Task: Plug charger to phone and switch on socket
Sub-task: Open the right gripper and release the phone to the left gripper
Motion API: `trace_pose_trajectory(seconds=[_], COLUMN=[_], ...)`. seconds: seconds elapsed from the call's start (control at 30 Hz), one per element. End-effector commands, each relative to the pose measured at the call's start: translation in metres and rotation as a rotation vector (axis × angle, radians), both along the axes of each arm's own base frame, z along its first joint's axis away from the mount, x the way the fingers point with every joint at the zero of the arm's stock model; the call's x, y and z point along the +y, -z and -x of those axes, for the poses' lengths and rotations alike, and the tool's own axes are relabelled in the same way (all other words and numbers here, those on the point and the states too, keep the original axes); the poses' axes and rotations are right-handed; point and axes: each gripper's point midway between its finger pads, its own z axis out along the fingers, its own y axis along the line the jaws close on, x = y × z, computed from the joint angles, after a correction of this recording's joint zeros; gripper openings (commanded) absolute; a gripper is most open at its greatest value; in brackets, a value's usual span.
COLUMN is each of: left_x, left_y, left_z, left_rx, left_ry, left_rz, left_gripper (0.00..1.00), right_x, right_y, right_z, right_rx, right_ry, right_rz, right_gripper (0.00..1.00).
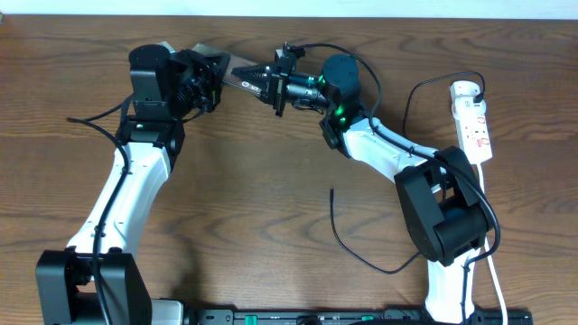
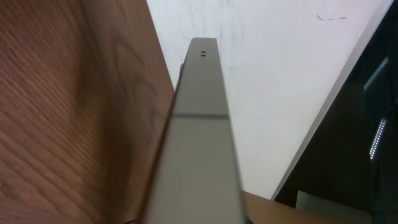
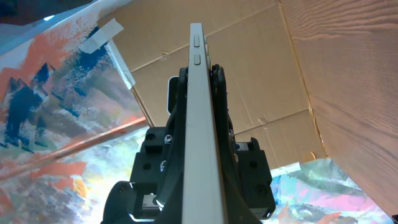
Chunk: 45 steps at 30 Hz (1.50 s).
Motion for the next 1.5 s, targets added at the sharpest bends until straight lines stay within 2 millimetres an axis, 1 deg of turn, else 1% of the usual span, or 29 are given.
trace_pose_trajectory(seconds=[0.0,0.33,0.43,0.57,0.6,0.8,0.87,1.03,1.1,1.17,1.2,1.33,1.37,1.4,1.47], left_x=[-0.0043,-0.0044,-0.0044,-0.0044,-0.0043,-0.0044,-0.0044,-0.0043,-0.0044,-0.0043,-0.0042,-0.0041,-0.004,-0.0031,-0.0027], left_y=[-0.0146,-0.0146,-0.0147,-0.0147,-0.0146,-0.0146,-0.0146,-0.0146,-0.0146,-0.0146,-0.0146,-0.0146,-0.0145,-0.0145,-0.0145], left_z=[-0.0008,-0.0007,-0.0008,-0.0008,-0.0008,-0.0007,-0.0007,-0.0008,-0.0007,-0.0008,-0.0008,-0.0009,-0.0009,-0.001,-0.0013], left_rx=[-0.031,-0.036,-0.036,-0.036,-0.036,-0.036,-0.037,-0.037,-0.037,-0.037,-0.037,-0.038,-0.038,-0.04,-0.047], left_ry=[0.018,0.022,0.022,0.022,0.021,0.022,0.023,0.023,0.023,0.023,0.022,0.022,0.022,0.021,0.024], left_rz=[0.011,0.003,0.003,0.003,0.003,0.003,0.001,0.0,0.001,0.0,0.0,0.0,-0.001,-0.004,-0.018], left_gripper=[0.08,0.08,0.07,0.07,0.07,0.08,0.07,0.08,0.07,0.07,0.07,0.07,0.07,0.08,0.07], right_x=[0.0085,0.0085,0.0085,0.0085,0.0085,0.0083,0.0085,0.0083,0.0083,0.0085,0.0083,0.008,0.008,0.008,0.008], right_y=[-0.008,-0.0079,-0.0079,-0.0079,-0.0079,-0.0079,-0.0079,-0.0079,-0.0079,-0.0079,-0.0079,-0.0079,-0.0079,-0.0079,-0.0079], right_z=[0.0117,0.0116,0.0116,0.0115,0.0115,0.0113,0.0115,0.0113,0.0113,0.0115,0.0113,0.0111,0.0111,0.0111,0.0111], right_rx=[-0.092,-0.092,-0.092,-0.092,-0.092,-0.092,-0.092,-0.092,-0.092,-0.092,-0.092,-0.092,-0.092,-0.092,-0.092], right_ry=[-0.039,-0.038,-0.038,-0.037,-0.037,-0.037,-0.037,-0.037,-0.037,-0.037,-0.037,-0.037,-0.037,-0.037,-0.037], right_rz=[0.004,0.004,0.004,0.004,0.004,0.004,0.004,0.004,0.004,0.004,0.004,0.004,0.004,0.004,0.004], right_gripper=[0.01,0.02,0.07,0.1,0.13,0.17,0.21,0.26,0.33,0.46,0.53,0.89,0.96,0.99,0.99])
